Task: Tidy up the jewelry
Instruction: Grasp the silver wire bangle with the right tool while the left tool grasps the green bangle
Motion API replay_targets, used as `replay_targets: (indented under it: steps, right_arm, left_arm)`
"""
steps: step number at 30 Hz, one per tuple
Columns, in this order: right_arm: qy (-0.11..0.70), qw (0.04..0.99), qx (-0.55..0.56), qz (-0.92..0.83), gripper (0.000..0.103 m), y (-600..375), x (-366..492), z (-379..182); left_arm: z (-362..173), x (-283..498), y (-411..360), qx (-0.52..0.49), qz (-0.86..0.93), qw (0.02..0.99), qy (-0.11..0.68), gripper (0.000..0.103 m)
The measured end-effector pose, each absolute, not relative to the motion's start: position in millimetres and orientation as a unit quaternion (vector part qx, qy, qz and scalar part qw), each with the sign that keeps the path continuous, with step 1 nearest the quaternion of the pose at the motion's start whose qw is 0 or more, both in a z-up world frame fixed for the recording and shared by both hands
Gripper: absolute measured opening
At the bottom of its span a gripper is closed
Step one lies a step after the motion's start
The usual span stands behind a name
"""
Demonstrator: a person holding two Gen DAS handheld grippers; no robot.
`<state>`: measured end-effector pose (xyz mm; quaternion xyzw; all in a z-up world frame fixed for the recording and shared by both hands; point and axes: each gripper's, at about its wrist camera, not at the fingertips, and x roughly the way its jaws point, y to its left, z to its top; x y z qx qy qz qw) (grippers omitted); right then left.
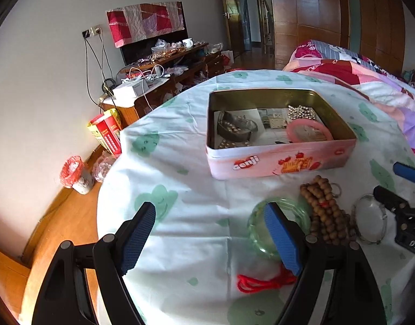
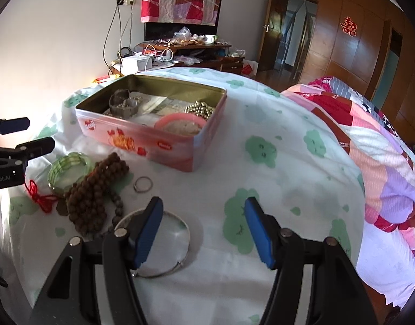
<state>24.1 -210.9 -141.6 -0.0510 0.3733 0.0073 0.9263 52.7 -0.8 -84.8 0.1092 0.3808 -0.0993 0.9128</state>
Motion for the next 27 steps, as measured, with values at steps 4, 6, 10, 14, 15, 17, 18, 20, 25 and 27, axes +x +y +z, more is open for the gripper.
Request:
replay_targets:
  steps: [4, 6, 10, 14, 15, 17, 18, 20, 25, 27]
  right_arm:
    - [0.375, 0.926, -0.052, 0.007, 0.065, -210, 21, -144]
    - [0.377, 0.925, -0.052, 0.008, 0.065, -209, 21, -145]
    - [0.379, 0.924, -0.055, 0.014, 0.065, -206, 19, -149]
    - [0.387, 0.920, -0.060, 0.021, 0.063, -202, 20, -155]
    - [0.389, 0.919, -0.063, 0.023, 0.054, -201, 20, -157]
    - [0.398, 0.915, -0.064, 0.030, 0.039, -200, 21, -162]
    - [0.395, 0.916, -0.060, 0.034, 0.035, -201, 20, -161]
    - [0.397, 0.915, -0.059, 0.039, 0.027, -200, 19, -161]
    - [0.392, 0.917, -0.069, 0.038, 0.007, -196, 16, -162]
    - [0.389, 0.918, -0.069, 0.037, 0.006, -195, 15, -162]
  left_arm:
    - [-86, 49, -8, 0.121, -0.104, 0.913, 0.375, 0.083]
    - [-92, 50, -10, 0.122, -0.104, 0.910, 0.381, 0.083]
    - [-102, 54, -13, 0.127, -0.102, 0.906, 0.390, 0.083]
    - [-107, 58, -16, 0.127, -0.109, 0.903, 0.396, 0.081]
    - [-109, 58, -17, 0.129, -0.111, 0.901, 0.398, 0.076]
    - [-113, 60, -19, 0.129, -0.117, 0.897, 0.406, 0.060]
    - [-115, 61, -19, 0.129, -0.121, 0.894, 0.412, 0.052]
    - [-118, 61, -20, 0.125, -0.126, 0.892, 0.416, 0.050]
    - [-120, 60, -22, 0.124, -0.150, 0.888, 0.417, 0.006]
    - [-119, 59, -20, 0.123, -0.146, 0.891, 0.413, 0.006]
